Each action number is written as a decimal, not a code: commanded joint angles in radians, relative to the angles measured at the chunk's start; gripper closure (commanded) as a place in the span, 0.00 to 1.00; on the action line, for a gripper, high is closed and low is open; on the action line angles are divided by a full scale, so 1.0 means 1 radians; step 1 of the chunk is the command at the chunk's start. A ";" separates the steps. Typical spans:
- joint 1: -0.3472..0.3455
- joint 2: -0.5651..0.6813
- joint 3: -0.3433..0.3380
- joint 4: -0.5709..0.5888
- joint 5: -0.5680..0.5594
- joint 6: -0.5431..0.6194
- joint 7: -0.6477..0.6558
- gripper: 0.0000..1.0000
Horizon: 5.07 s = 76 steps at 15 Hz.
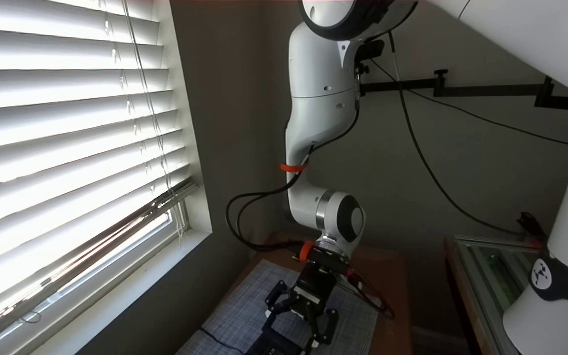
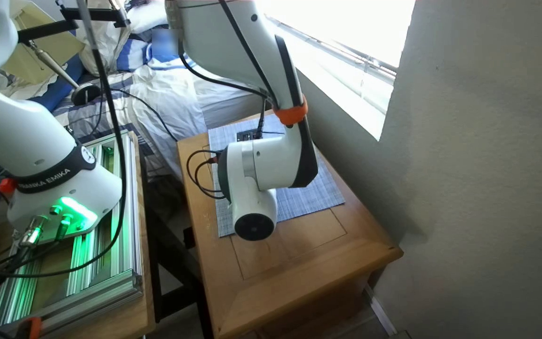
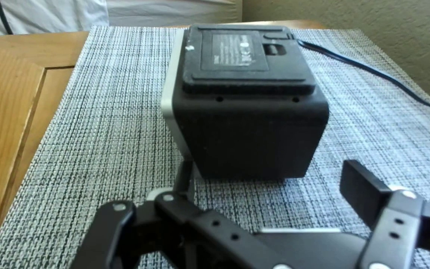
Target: Flip the black device over
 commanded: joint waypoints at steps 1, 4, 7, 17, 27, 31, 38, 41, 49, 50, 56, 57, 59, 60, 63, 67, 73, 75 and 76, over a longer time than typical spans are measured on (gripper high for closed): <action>0.014 0.032 -0.014 0.031 0.012 -0.038 0.026 0.00; 0.019 0.038 -0.014 0.031 0.004 -0.044 0.032 0.00; 0.024 0.036 -0.016 0.028 -0.004 -0.056 0.029 0.00; 0.036 0.035 -0.033 0.014 -0.020 -0.058 0.018 0.00; 0.038 0.045 -0.028 0.009 -0.021 -0.093 0.022 0.00; 0.036 0.052 -0.030 0.005 -0.013 -0.118 0.021 0.00; 0.021 0.083 -0.018 0.025 0.037 -0.156 0.012 0.00; 0.021 0.099 -0.015 0.033 0.059 -0.174 0.015 0.00; 0.024 0.117 -0.015 0.045 0.121 -0.211 0.017 0.00; 0.025 0.121 -0.015 0.047 0.120 -0.216 0.019 0.00; 0.032 0.140 -0.017 0.066 0.112 -0.215 0.054 0.00; 0.033 0.143 -0.017 0.071 0.110 -0.214 0.059 0.00; 0.036 0.148 -0.016 0.078 0.106 -0.211 0.069 0.00; 0.038 0.150 -0.016 0.080 0.102 -0.211 0.075 0.00; 0.047 0.155 -0.017 0.088 0.088 -0.209 0.077 0.00; 0.055 0.151 -0.020 0.087 0.087 -0.204 0.078 0.04; 0.062 0.130 -0.031 0.071 0.086 -0.193 0.076 0.38; 0.072 0.112 -0.038 0.058 0.080 -0.183 0.076 0.38; 0.080 0.097 -0.043 0.047 0.075 -0.176 0.075 0.38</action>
